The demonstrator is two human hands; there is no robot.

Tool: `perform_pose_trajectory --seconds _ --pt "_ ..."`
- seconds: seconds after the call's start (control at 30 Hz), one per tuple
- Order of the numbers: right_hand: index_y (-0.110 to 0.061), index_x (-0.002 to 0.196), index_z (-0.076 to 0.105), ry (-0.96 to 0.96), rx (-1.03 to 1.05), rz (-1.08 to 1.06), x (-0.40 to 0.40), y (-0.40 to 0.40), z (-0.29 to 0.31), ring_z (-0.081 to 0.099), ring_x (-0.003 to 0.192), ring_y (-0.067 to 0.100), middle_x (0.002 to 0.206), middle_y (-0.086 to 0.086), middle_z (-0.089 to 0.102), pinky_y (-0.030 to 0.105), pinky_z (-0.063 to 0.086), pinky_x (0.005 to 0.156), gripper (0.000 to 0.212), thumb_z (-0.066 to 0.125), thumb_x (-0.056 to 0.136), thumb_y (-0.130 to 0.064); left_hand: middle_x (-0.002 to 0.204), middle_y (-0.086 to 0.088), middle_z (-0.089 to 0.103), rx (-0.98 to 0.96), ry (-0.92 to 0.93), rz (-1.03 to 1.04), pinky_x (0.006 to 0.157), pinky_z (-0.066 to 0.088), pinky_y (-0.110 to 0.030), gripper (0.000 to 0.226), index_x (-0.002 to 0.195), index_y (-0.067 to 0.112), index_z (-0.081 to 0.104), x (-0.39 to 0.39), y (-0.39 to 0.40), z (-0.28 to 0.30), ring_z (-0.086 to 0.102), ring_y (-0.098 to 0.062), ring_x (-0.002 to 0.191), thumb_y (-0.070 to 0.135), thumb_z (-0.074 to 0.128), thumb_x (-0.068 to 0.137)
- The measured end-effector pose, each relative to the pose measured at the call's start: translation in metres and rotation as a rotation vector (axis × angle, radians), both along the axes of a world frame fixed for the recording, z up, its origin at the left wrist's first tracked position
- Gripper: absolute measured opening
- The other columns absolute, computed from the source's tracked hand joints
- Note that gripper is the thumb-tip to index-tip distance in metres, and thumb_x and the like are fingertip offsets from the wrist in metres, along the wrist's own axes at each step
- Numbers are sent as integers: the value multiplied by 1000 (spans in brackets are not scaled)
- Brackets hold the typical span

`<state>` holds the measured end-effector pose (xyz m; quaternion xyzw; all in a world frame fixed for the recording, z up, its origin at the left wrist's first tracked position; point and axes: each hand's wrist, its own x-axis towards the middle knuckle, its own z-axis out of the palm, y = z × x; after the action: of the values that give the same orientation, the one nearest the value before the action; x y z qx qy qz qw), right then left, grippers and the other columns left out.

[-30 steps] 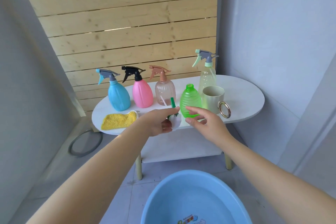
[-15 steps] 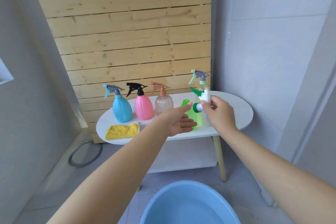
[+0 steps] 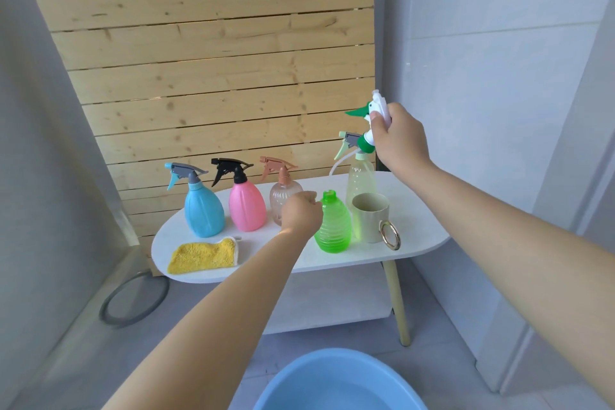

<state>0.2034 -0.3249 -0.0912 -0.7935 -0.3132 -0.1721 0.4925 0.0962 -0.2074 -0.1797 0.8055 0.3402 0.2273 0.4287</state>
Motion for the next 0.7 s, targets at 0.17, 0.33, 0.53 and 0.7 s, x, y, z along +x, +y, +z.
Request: perform_pose_trajectory --seconds 0.17,0.33,0.53,0.7 --pt "-2 102 52 -59 12 -21 7 9 4 51 84 28 94 11 57 30 33 66 32 38 99 -30 113 -1 60 95 -79 21 57 36 -6 28 119 -4 60 15 8 0 50 -13 82 5 46 96" --pt "-2 105 52 -62 -34 0 14 19 -7 51 88 28 100 14 60 29 30 65 30 38 100 -28 120 18 38 86 -95 -14 51 35 -2 36 132 10 55 31 13 -9 45 -5 68 7 43 98" --pt "-4 107 54 -2 -141 54 18 31 -29 54 93 31 102 13 60 34 39 71 29 39 99 -27 125 -6 62 67 -74 -25 90 46 -26 34 129 11 58 41 17 -21 59 -21 105 9 50 96" --pt "-13 93 57 75 -308 144 25 48 -53 51 85 26 87 5 56 29 31 65 21 48 96 -31 122 -5 64 61 -163 0 98 43 -27 34 124 10 60 47 22 -34 58 -16 112 12 61 90"
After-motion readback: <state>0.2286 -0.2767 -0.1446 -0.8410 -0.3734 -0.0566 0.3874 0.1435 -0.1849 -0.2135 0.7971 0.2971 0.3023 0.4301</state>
